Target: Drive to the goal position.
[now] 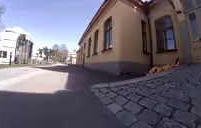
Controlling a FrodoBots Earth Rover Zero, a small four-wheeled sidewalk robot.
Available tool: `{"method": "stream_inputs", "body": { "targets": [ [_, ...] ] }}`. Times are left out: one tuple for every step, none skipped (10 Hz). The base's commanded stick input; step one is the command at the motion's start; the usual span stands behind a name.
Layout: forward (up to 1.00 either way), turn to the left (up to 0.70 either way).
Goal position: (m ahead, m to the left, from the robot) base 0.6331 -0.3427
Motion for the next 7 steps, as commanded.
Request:
{"method": "stream_inputs", "body": {
  "targets": [
    [0.0, 0.85],
    [0.0, 0.85],
    [0.0, 0.85],
    [0.0, 0.85],
    [0.0, 0.85],
    [0.0, 0.85],
    [0.0, 0.85]
  ]
}}
